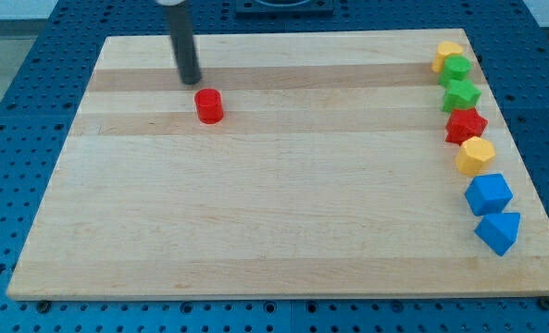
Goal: Push the red circle right a bit
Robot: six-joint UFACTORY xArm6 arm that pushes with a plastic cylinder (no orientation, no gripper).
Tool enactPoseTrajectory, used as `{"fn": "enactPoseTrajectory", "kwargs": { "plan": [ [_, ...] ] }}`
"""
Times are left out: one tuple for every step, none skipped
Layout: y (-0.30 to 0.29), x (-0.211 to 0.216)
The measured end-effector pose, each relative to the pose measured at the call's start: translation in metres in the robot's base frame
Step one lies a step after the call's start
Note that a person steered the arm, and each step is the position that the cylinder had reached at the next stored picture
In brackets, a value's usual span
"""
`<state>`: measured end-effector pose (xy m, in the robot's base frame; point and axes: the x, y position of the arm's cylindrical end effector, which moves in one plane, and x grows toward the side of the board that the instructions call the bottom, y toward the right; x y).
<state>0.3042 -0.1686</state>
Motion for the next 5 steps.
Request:
{"fn": "enactPoseTrajectory", "kwargs": {
  "plan": [
    [-0.045,0.035],
    [-0.052,0.076],
    [-0.049,0.082],
    [-0.042,0.077],
    [-0.028,0.057]
  ]
}}
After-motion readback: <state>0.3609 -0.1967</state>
